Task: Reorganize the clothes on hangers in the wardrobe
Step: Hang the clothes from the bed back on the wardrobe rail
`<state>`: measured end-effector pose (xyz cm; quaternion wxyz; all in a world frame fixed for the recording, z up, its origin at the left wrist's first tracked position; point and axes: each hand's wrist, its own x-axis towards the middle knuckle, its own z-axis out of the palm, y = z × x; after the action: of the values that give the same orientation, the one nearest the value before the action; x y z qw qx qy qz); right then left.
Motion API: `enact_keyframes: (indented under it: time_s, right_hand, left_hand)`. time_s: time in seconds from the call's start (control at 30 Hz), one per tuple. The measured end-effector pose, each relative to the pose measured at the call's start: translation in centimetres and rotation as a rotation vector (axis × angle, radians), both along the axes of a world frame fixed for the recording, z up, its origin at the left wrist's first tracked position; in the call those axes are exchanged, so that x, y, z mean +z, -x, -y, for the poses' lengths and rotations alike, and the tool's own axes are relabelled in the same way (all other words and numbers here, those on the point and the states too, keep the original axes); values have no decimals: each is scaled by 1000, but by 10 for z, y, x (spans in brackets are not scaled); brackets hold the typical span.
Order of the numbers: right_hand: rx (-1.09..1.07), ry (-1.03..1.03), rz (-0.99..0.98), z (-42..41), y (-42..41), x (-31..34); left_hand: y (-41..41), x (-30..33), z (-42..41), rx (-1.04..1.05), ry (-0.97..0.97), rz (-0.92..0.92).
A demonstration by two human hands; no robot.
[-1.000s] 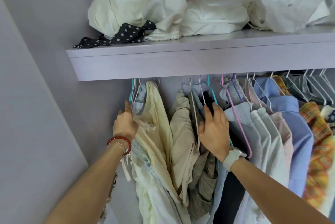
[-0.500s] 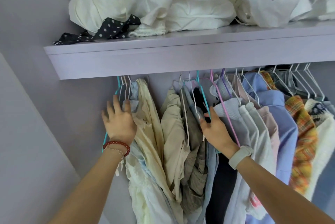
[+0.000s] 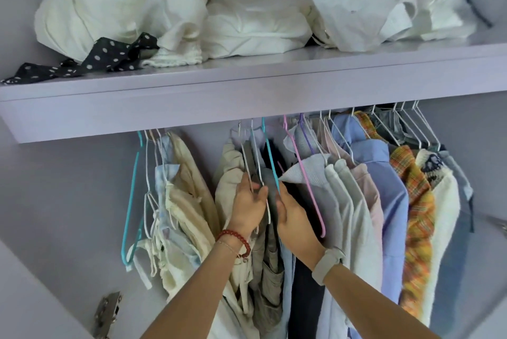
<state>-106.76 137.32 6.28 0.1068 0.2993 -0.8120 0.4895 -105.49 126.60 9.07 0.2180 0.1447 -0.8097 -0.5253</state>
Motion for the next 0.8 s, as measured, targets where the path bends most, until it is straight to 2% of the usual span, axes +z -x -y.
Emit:
enact_keyframes:
  time_s: [0.07,0.23,0.4,0.47,0.53,0.6,0.67,0.73,0.8]
  right_hand:
    - [50,19,28,5,-3,2]
    - [129,-80,47,38,-11,2]
    - [146,-146,21,58,-22,6]
    - [48,-164,-157,45,-23,9]
    - [-146,-138,-406,24,-18,13]
    - [-337,-150,-523,1,-8,17]
    - [-441,-231,-414,-16,0,19]
    - [-436,-356,-145,-23,5,18]
    - [-416,-486,3,-21,7,13]
  left_hand:
    - [1,-2,8,32,-12,-23]
    - [-15,-9,46,51,-87,-144]
    - [-26,-9,70,93,-309,-113]
    - [-26,-9,70,57,-328,-75]
    - [-24,-10,65,49,-276,-52]
    - [-22,-12,57,62,-211,-47]
    - [-19,-15,52,78,-160,-46]
    - [-19,-15,47,75,-129,-49]
    - [-20,-15,45,61,-101,-56]
